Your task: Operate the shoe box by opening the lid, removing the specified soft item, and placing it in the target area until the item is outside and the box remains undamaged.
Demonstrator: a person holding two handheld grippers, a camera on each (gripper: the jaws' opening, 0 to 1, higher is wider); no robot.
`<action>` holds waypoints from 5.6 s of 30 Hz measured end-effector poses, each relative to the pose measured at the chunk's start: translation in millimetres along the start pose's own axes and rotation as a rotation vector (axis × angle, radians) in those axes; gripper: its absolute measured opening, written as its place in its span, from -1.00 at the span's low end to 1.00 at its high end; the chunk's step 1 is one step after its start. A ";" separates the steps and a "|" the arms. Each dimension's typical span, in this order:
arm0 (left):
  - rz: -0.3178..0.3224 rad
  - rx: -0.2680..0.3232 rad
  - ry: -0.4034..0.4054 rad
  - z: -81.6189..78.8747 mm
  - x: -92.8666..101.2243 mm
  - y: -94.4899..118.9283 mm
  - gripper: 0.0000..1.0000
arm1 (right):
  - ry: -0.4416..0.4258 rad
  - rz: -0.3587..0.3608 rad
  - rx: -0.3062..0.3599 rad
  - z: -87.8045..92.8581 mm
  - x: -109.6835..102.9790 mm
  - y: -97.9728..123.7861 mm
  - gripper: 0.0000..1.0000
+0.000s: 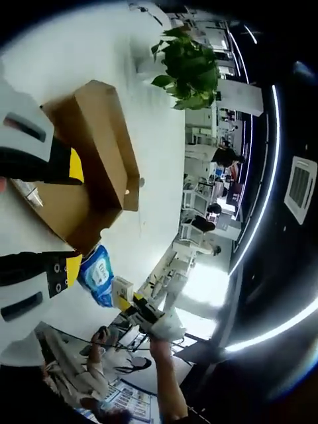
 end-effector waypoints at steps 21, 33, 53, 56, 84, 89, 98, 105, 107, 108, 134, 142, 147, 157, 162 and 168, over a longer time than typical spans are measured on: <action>0.051 -0.031 -0.045 4.8 64.1 -14.6 -0.19 | -0.109 0.023 0.007 92.0 -5.7 14.5 -0.65; -0.007 -0.024 -0.017 4.8 57.6 -9.0 -0.19 | -0.068 0.014 -0.022 101.5 20.4 16.8 -0.65; -0.179 -0.009 0.061 11.6 7.6 27.5 -0.19 | 0.053 0.035 -0.098 80.5 94.3 -1.6 -0.65; -0.199 -0.008 0.069 11.7 0.3 31.1 -0.19 | 0.072 0.030 -0.111 80.3 99.8 -9.0 -0.65; -0.282 -0.042 0.055 16.3 -22.0 56.4 -0.19 | 0.270 -0.014 -0.291 104.0 109.4 -61.2 -0.64; -0.280 -0.048 0.053 17.6 -21.5 54.7 -0.19 | 0.272 -0.015 -0.314 114.4 113.0 -62.7 -0.65; -0.268 -0.052 0.048 16.0 -20.0 46.6 -0.19 | 0.266 -0.009 -0.321 118.8 118.2 -62.9 -0.63; -0.260 -0.053 0.048 15.3 -21.3 42.3 -0.19 | 0.251 -0.001 -0.316 119.3 119.2 -62.4 -0.61; -0.258 -0.053 0.047 15.4 -21.7 41.6 -0.19 | 0.243 0.002 -0.311 118.6 118.7 -60.6 -0.57; -0.256 -0.053 0.048 15.1 -21.1 41.4 -0.19 | 0.240 0.006 -0.304 117.6 118.7 -58.9 -0.57; -0.169 -0.025 0.043 12.0 -4.6 29.9 -0.19 | -0.143 0.098 -0.095 126.5 106.2 3.5 -0.51; -0.154 -0.012 0.060 11.1 -6.1 34.4 -0.19 | -0.572 0.179 0.308 103.9 110.2 21.9 -0.34; -0.148 -0.012 0.058 12.7 -7.5 38.3 -0.19 | -0.681 0.184 0.471 93.7 101.2 31.3 -0.31; -0.129 -0.013 0.054 14.6 -7.8 40.5 -0.19 | -0.679 0.171 0.529 77.1 61.2 32.5 -0.28; -0.119 -0.017 0.049 16.9 -10.8 41.3 -0.19 | -0.652 0.153 0.575 64.5 49.0 34.2 -0.24; -0.120 -0.019 0.047 19.6 -17.9 45.8 -0.19 | -0.616 0.137 0.605 47.2 38.8 33.9 -0.23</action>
Point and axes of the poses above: the point that each gripper's makers call its tool centre point, and the gripper's own axes: y roughly backward along the fingers, x roughly to its right, z roughly out of its underside, the point moved 1 cm from there along y, roughly backward along the fingers, and after that the axes turned 13 degrees about -z, right-handed, at the moved point
